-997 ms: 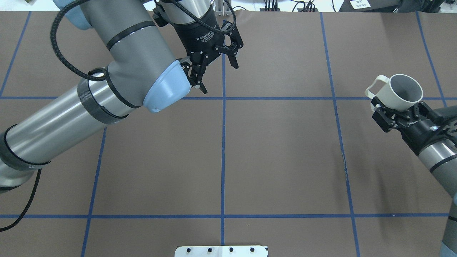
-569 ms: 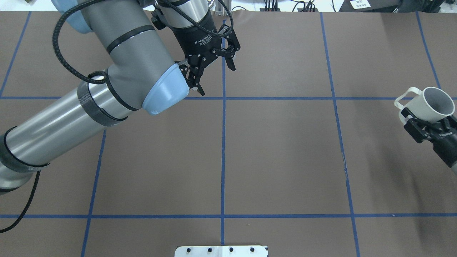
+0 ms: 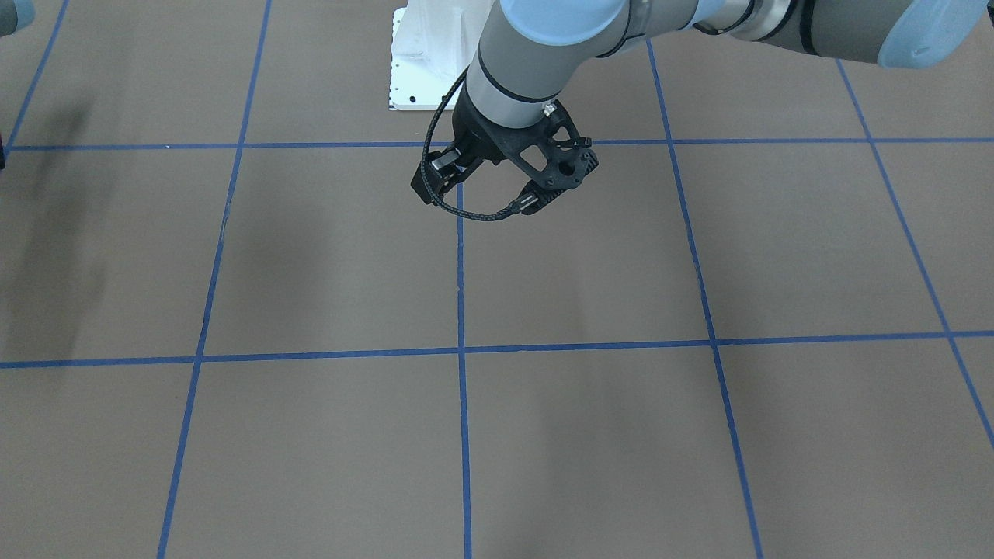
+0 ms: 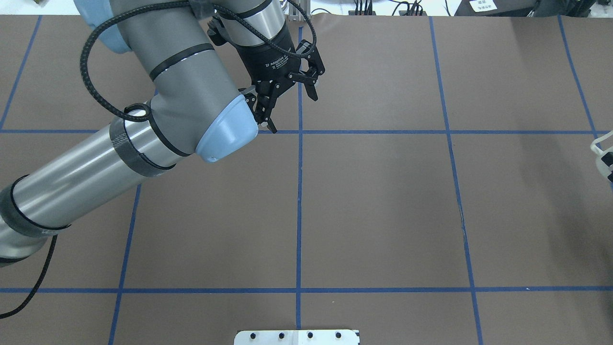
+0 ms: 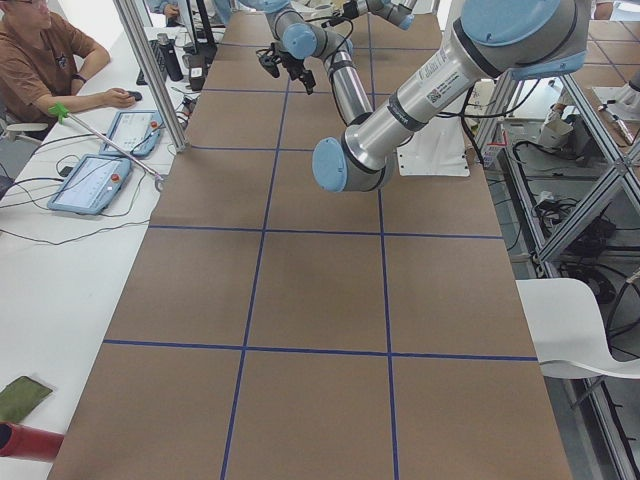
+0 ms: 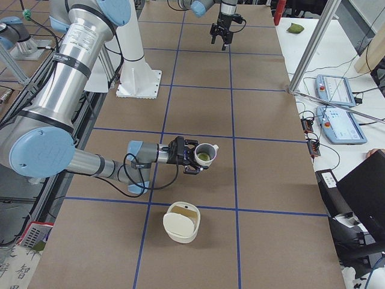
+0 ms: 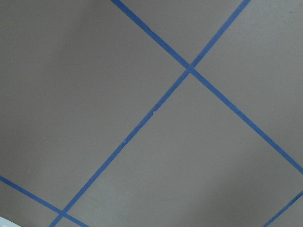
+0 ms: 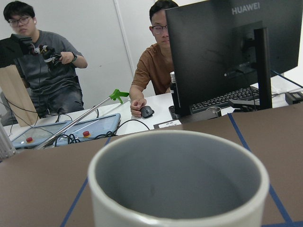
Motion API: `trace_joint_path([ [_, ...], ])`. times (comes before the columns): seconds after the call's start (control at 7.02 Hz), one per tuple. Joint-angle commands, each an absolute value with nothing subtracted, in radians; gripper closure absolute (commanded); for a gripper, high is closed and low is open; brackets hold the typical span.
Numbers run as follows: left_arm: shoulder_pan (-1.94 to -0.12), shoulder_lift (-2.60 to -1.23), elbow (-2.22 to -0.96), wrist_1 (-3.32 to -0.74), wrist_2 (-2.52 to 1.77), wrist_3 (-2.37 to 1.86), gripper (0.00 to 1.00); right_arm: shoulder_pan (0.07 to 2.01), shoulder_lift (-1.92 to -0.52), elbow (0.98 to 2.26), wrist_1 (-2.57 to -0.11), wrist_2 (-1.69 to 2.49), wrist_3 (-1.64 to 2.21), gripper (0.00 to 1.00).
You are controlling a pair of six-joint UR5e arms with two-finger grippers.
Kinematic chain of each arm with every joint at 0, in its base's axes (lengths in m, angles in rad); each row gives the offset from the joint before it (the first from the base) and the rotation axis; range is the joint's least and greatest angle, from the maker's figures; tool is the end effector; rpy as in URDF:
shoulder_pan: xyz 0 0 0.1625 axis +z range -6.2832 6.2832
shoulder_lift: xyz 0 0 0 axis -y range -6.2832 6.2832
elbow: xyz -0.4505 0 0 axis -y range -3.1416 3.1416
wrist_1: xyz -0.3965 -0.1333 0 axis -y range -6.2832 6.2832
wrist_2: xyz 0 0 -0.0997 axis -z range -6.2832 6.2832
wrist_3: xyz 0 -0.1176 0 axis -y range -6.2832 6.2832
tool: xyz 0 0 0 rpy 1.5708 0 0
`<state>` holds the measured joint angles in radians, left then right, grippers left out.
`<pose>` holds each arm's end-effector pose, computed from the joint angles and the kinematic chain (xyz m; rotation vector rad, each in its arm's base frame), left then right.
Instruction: Left arm hands cup to right arm to dump lemon
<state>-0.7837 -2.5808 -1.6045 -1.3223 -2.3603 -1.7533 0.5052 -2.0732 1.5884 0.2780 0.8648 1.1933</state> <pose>0.4677 -0.5364 0.0462 -0.4953 0.9495 -0.5605 -0.1103 -0.3005 0.6629 1.0978 -0.9312 0.5850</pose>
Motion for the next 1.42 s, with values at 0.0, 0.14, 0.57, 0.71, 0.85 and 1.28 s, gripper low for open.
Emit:
trace_joint_path([
  [0.0, -0.773, -2.582, -1.605, -1.322, -2.347, -1.761, 0.0, 0.576, -2.127, 1.579, 0.313, 0.957, 1.359, 1.0],
  [0.14, -0.769, -2.582, -1.605, -1.322, -2.345, -1.761, 0.0, 0.592, -2.156, 1.533, 0.351, 0.962, 1.37, 1.0],
  [0.57, -0.764, -2.585, -1.605, -1.322, -2.344, -1.763, 0.0, 0.6, -2.16, 1.385, 0.563, 1.008, 1.683, 1.0],
  [0.71, -0.764, -2.586, -1.605, -1.322, -2.344, -1.763, 0.0, 0.601, -2.158, 1.403, 0.566, 1.012, 1.765, 1.0],
  [0.85, -0.764, -2.588, -1.605, -1.321, -2.344, -1.764, 0.0, 0.603, -2.157, 1.401, 0.586, 1.012, 1.796, 1.0],
  [1.28, -0.761, -2.594, -1.606, -1.321, -2.332, -1.789, 0.0, 0.623, -2.158, 1.341, 0.69, 1.037, 2.019, 1.0],
])
